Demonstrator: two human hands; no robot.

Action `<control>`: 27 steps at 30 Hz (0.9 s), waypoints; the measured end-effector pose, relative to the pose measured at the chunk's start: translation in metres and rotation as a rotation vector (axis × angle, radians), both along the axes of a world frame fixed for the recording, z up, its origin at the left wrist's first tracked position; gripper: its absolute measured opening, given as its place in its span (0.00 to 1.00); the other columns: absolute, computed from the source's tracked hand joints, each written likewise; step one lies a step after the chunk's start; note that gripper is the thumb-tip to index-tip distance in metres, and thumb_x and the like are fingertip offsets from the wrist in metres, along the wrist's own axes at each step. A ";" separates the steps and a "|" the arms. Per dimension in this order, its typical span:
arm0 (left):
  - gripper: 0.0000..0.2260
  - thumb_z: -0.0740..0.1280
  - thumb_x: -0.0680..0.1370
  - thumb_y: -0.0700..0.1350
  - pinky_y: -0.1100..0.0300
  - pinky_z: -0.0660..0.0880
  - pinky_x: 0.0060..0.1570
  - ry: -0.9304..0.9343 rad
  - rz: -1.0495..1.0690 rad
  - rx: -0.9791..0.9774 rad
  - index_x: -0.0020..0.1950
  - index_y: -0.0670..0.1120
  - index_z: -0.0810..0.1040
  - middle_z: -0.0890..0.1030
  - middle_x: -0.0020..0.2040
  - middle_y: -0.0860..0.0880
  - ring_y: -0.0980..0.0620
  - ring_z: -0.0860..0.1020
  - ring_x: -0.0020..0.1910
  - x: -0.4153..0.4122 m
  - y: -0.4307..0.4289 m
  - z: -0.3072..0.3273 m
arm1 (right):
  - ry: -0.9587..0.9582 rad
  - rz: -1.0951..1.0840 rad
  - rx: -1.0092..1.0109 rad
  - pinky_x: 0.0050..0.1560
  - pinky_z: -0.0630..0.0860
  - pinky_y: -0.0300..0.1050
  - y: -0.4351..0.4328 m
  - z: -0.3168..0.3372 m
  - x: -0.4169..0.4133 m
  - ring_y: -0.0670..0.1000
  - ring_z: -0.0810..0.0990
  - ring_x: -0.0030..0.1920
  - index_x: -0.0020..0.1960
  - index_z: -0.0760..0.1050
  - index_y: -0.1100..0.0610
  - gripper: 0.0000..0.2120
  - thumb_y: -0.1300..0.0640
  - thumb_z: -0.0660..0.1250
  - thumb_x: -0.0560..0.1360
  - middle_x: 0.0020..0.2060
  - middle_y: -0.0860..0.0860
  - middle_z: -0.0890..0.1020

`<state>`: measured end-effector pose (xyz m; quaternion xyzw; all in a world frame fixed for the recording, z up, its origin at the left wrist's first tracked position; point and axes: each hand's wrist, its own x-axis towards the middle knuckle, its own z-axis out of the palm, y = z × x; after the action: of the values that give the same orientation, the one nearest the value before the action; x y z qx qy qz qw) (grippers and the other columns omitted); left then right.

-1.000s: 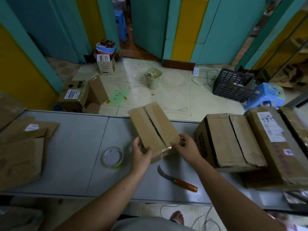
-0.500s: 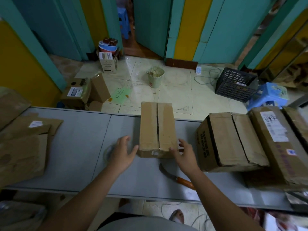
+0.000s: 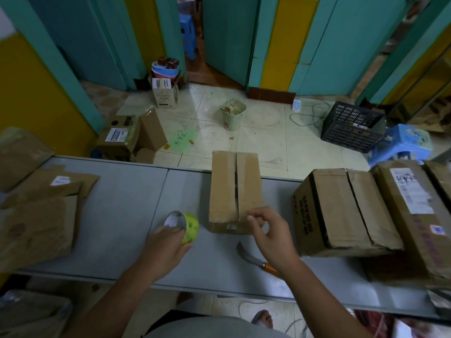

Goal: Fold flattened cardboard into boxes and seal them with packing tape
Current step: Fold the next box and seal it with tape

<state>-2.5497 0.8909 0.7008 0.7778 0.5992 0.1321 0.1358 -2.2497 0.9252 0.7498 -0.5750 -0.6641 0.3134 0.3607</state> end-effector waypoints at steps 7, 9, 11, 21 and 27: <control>0.08 0.69 0.83 0.52 0.51 0.72 0.52 -0.030 -0.323 0.071 0.49 0.49 0.78 0.79 0.45 0.52 0.49 0.77 0.47 0.035 0.014 0.089 | -0.085 0.479 -0.100 0.74 0.65 0.35 0.026 0.052 -0.031 0.40 0.70 0.73 0.81 0.65 0.53 0.39 0.45 0.76 0.76 0.74 0.45 0.73; 0.08 0.67 0.84 0.53 0.51 0.72 0.56 -0.029 -0.321 0.073 0.53 0.49 0.79 0.80 0.48 0.52 0.50 0.77 0.50 0.039 0.016 0.101 | -0.054 0.460 -0.036 0.71 0.69 0.36 0.027 0.058 -0.030 0.40 0.74 0.69 0.77 0.71 0.54 0.35 0.48 0.78 0.75 0.69 0.46 0.77; 0.09 0.65 0.85 0.54 0.52 0.70 0.58 -0.033 -0.310 0.077 0.54 0.49 0.79 0.80 0.50 0.53 0.50 0.77 0.52 0.041 0.017 0.107 | -0.012 0.421 0.061 0.69 0.73 0.38 0.024 0.060 -0.028 0.40 0.78 0.64 0.72 0.77 0.55 0.28 0.52 0.79 0.75 0.63 0.47 0.81; 0.09 0.66 0.85 0.56 0.58 0.67 0.61 -0.076 -0.340 -0.091 0.55 0.52 0.79 0.81 0.52 0.58 0.54 0.74 0.53 0.046 0.015 0.118 | 0.037 0.290 0.099 0.57 0.79 0.41 0.011 0.067 -0.015 0.43 0.83 0.53 0.57 0.87 0.56 0.11 0.59 0.79 0.75 0.50 0.47 0.84; 0.11 0.66 0.84 0.59 0.59 0.68 0.54 -0.057 -0.368 -0.211 0.50 0.52 0.76 0.79 0.49 0.57 0.54 0.70 0.56 0.048 0.014 0.118 | 0.052 0.259 0.039 0.52 0.79 0.40 0.009 0.069 -0.011 0.45 0.83 0.48 0.51 0.87 0.57 0.04 0.63 0.74 0.78 0.44 0.46 0.84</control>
<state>-2.5017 0.9048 0.8187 0.8515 0.4535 0.0635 0.2553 -2.2607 0.9344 0.8187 -0.4691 -0.7291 0.3592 0.3455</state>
